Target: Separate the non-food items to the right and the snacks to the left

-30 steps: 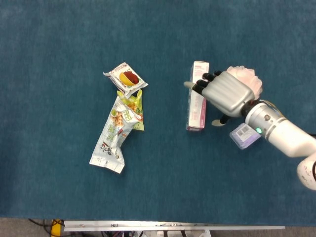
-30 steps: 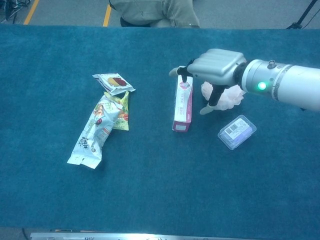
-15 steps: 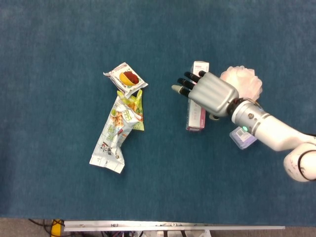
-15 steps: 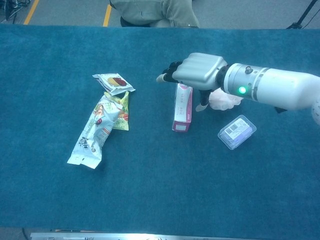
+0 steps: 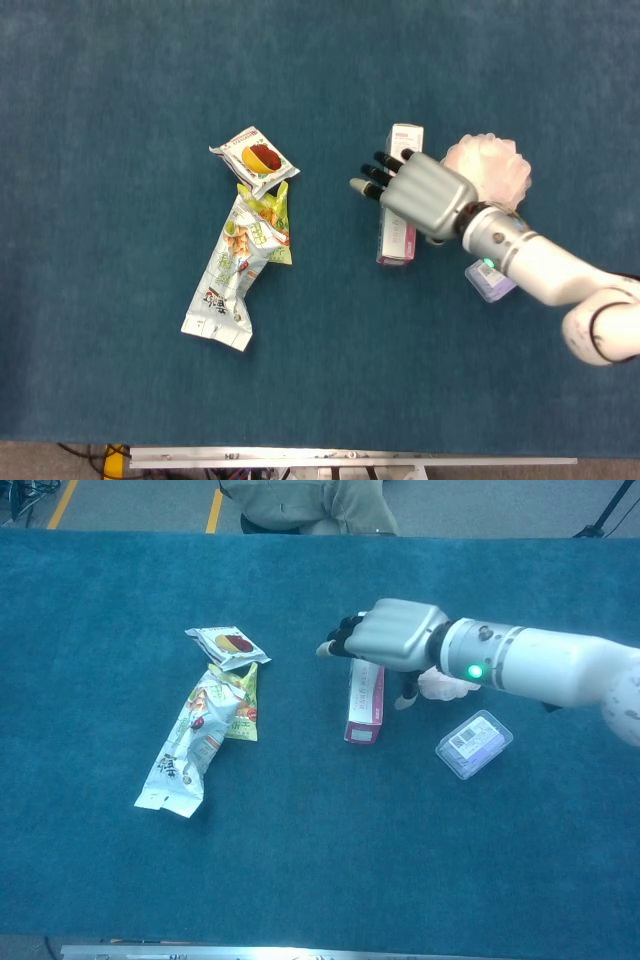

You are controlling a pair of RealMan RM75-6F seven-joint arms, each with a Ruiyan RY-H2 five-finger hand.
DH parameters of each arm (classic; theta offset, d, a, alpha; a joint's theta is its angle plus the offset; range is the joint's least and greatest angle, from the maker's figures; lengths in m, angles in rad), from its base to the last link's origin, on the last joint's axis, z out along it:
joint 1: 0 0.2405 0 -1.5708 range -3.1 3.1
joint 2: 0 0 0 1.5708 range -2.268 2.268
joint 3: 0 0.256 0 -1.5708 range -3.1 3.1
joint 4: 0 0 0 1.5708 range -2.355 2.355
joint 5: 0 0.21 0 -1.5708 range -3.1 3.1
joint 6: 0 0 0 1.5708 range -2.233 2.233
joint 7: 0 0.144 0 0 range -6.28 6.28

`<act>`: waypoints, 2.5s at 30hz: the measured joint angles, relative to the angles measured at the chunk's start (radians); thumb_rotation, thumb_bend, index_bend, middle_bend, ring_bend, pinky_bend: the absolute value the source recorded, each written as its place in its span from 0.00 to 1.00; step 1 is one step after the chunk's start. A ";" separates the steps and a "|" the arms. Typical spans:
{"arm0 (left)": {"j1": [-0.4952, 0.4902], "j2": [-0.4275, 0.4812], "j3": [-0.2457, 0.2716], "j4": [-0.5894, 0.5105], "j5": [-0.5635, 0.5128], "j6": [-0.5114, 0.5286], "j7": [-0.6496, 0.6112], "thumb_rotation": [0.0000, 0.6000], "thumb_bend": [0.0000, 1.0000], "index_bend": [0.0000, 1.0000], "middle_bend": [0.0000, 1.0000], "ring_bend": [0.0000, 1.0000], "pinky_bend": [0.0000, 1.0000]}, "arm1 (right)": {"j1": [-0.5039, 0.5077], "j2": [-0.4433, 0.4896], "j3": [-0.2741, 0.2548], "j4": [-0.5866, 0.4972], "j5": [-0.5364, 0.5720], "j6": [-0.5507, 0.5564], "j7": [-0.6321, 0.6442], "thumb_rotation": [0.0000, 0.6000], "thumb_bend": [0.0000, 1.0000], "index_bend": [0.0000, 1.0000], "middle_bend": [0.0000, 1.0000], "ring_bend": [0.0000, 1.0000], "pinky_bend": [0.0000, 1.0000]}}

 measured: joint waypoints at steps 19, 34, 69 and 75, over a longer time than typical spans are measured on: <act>0.011 0.001 0.004 0.001 0.009 0.013 -0.011 1.00 0.23 0.00 0.01 0.00 0.03 | 0.010 -0.058 -0.023 0.073 0.108 -0.017 -0.052 1.00 0.00 0.37 0.42 0.36 0.29; 0.002 -0.009 0.002 -0.005 0.002 -0.006 0.006 1.00 0.23 0.00 0.01 0.00 0.03 | -0.053 0.085 -0.064 -0.017 -0.018 -0.002 0.030 1.00 0.00 0.37 0.44 0.38 0.29; -0.012 0.001 -0.042 -0.004 -0.053 0.004 -0.004 1.00 0.23 0.00 0.01 0.00 0.03 | -0.328 0.290 0.061 -0.141 -0.114 0.285 0.308 1.00 0.00 0.22 0.29 0.24 0.30; -0.017 -0.011 -0.059 0.005 -0.057 0.018 -0.016 1.00 0.23 0.00 0.01 0.00 0.03 | -0.436 0.339 0.058 -0.190 -0.106 0.413 0.317 1.00 0.00 0.22 0.29 0.24 0.30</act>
